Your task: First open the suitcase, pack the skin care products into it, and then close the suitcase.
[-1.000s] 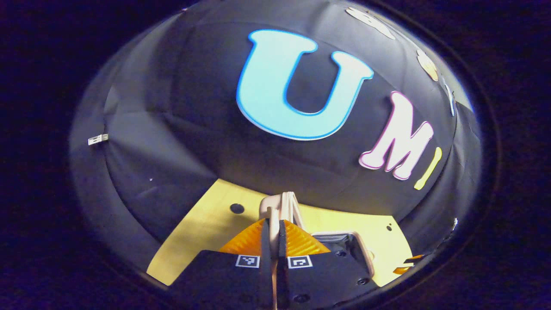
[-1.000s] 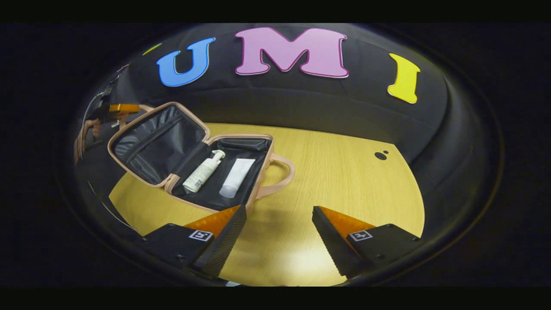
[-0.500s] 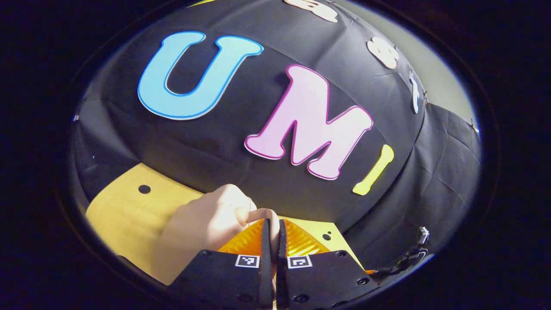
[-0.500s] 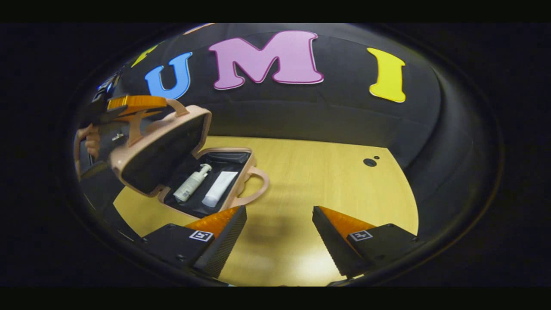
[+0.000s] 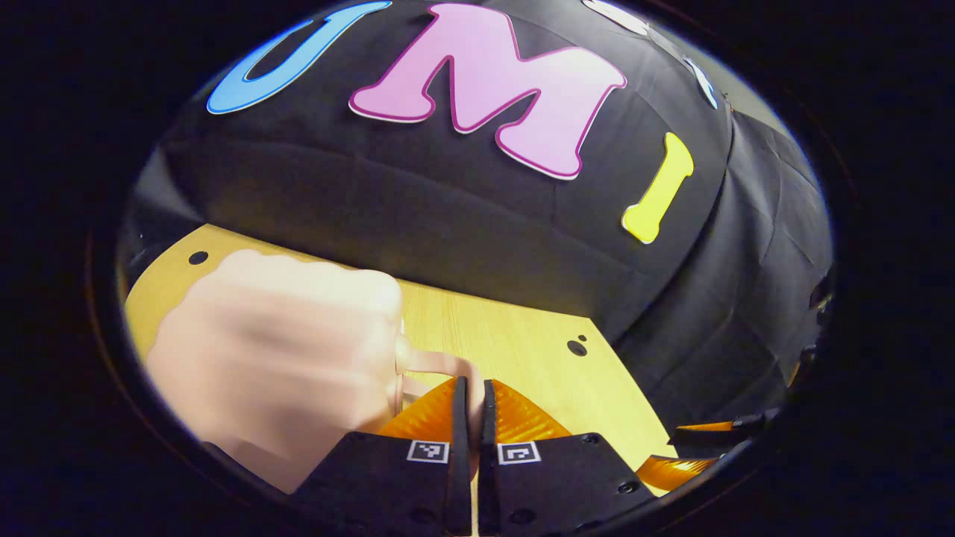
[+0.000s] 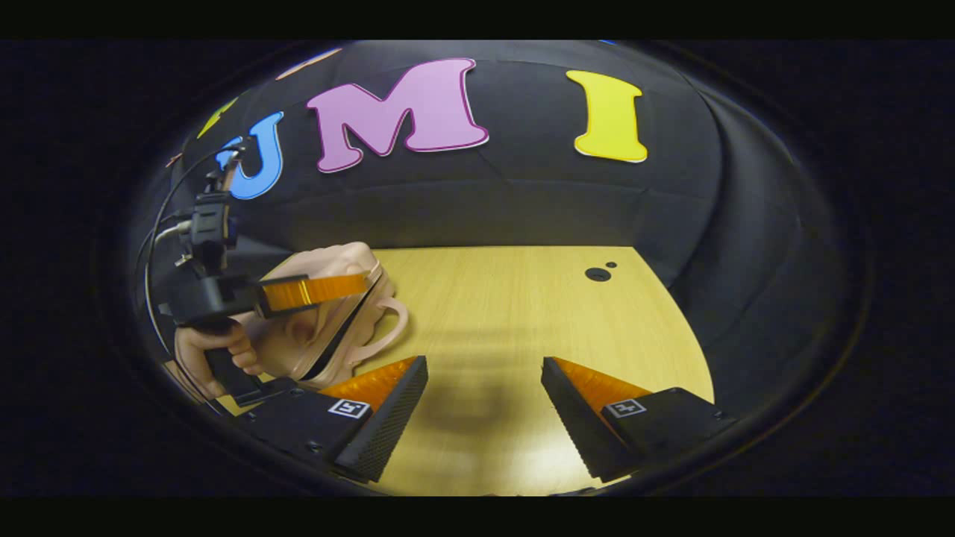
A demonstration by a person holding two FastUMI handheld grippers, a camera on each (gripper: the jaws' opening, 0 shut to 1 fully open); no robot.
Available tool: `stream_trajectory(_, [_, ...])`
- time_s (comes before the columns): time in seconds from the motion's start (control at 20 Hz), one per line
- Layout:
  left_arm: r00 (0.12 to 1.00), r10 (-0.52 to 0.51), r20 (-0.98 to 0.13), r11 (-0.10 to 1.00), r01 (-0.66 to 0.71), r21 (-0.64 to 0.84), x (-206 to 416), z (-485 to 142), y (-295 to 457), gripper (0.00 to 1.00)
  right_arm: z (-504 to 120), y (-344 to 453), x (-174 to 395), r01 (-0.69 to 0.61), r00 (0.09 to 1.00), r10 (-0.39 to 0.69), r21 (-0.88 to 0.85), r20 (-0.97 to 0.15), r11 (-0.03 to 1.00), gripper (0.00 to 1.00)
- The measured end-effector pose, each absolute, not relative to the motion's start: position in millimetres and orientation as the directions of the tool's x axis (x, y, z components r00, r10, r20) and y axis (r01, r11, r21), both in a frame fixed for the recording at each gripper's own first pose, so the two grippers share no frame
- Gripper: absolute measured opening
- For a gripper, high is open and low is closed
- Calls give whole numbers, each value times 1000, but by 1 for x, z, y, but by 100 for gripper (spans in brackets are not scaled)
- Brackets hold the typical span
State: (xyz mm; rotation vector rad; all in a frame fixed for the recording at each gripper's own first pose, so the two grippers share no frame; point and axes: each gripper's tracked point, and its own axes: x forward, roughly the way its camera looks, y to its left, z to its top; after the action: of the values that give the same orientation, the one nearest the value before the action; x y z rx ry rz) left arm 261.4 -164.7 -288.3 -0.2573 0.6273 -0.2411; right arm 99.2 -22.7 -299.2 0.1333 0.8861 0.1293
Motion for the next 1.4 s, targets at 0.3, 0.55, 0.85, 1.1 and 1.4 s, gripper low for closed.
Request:
stream_trajectory(0.3, [808, -257, -530, 952, 118, -282, 260, -297, -172, 14, -291, -23, 99, -38, 652, 162, 182, -741, 983, 98])
stream_trajectory(0.55, [825, -320, -466, 920, 154, -360, 232, -238, -177, 67, -251, -19, 91, -21, 701, 141, 178, -699, 984, 98])
stream_trajectory(0.85, [923, -207, -323, 974, 164, -155, 169, -110, -102, 96, -172, -10, 75, 33, 773, 100, 197, -626, 980, 89])
stream_trajectory(1.1, [967, -130, -221, 991, 123, -45, 86, -34, -23, 96, -91, -4, 38, 63, 844, 37, 168, -534, 984, 98])
stream_trajectory(1.4, [976, -41, -215, 998, 32, -45, -20, -35, 39, 96, -31, 26, -18, 55, 914, 17, 165, -405, 985, 98])
